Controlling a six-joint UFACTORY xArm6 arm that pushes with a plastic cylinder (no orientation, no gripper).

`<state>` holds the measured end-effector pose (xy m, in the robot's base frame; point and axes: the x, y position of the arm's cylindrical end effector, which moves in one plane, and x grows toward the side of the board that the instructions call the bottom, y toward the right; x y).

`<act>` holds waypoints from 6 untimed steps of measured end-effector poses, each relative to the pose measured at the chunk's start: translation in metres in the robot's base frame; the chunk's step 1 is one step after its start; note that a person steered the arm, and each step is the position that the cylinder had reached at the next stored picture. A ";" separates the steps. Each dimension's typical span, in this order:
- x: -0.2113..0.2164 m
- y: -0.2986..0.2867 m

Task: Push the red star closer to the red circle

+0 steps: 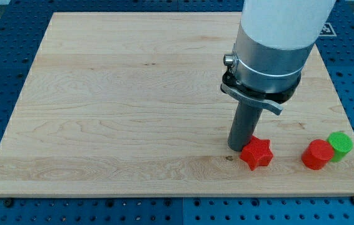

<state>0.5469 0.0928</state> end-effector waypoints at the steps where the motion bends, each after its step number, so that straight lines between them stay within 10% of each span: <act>1: -0.019 -0.031; 6: 0.034 0.009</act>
<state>0.5813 0.1022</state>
